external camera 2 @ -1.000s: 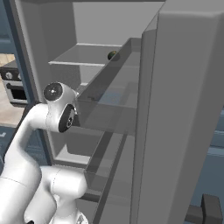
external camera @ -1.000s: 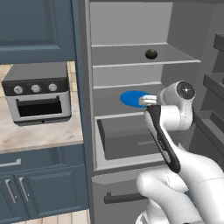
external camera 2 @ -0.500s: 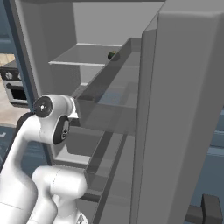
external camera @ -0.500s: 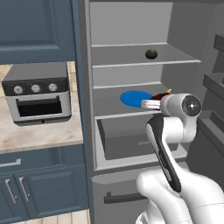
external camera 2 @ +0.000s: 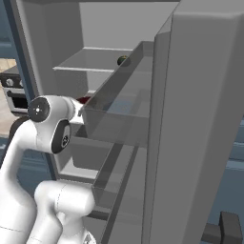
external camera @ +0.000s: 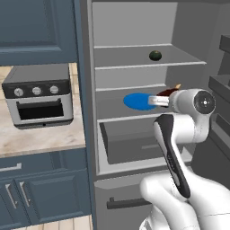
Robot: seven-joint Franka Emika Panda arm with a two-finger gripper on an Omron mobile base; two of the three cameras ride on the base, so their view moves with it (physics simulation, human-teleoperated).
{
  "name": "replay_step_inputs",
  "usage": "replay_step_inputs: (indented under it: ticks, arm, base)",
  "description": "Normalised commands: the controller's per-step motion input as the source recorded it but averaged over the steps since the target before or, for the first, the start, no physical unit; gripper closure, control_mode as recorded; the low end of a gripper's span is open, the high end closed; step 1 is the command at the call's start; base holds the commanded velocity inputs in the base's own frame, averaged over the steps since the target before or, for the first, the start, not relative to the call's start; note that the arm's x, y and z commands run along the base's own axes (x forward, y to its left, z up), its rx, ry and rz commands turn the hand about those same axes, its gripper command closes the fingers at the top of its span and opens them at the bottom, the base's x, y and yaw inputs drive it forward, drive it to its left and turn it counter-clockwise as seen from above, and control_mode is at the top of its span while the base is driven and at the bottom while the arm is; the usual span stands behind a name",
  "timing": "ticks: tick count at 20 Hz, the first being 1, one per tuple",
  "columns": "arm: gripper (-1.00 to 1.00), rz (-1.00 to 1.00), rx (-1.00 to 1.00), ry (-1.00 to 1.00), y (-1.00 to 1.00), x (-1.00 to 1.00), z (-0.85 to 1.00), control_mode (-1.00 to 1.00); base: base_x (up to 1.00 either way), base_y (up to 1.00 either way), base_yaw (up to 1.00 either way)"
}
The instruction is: Transport the steak from the fridge to the microwave and turn on the microwave.
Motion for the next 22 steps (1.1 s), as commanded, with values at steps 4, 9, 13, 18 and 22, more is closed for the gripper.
replay_step_inputs:
  ticks: [4, 9, 13, 18, 22]
  arm:
    - [1.00, 0.00, 0.00, 0.00, 0.00, -0.29, 0.18, -1.00]
    - [1.00, 0.00, 0.00, 0.00, 0.00, -0.36, 0.22, -1.00]
    - [1.00, 0.00, 0.00, 0.00, 0.00, -0.36, 0.24, -1.00]
    - [1.00, 0.00, 0.00, 0.00, 0.00, -0.30, 0.14, -1.00]
    - [1.00, 0.01, 0.00, 0.01, 0.00, -0.19, 0.00, -1.00]
  base:
    - [0.00, 0.00, 0.00]
    - [0.00, 0.00, 0.00]
    - [0.00, 0.00, 0.00]
    - [0.00, 0.00, 0.00]
    - [0.00, 0.00, 0.00]
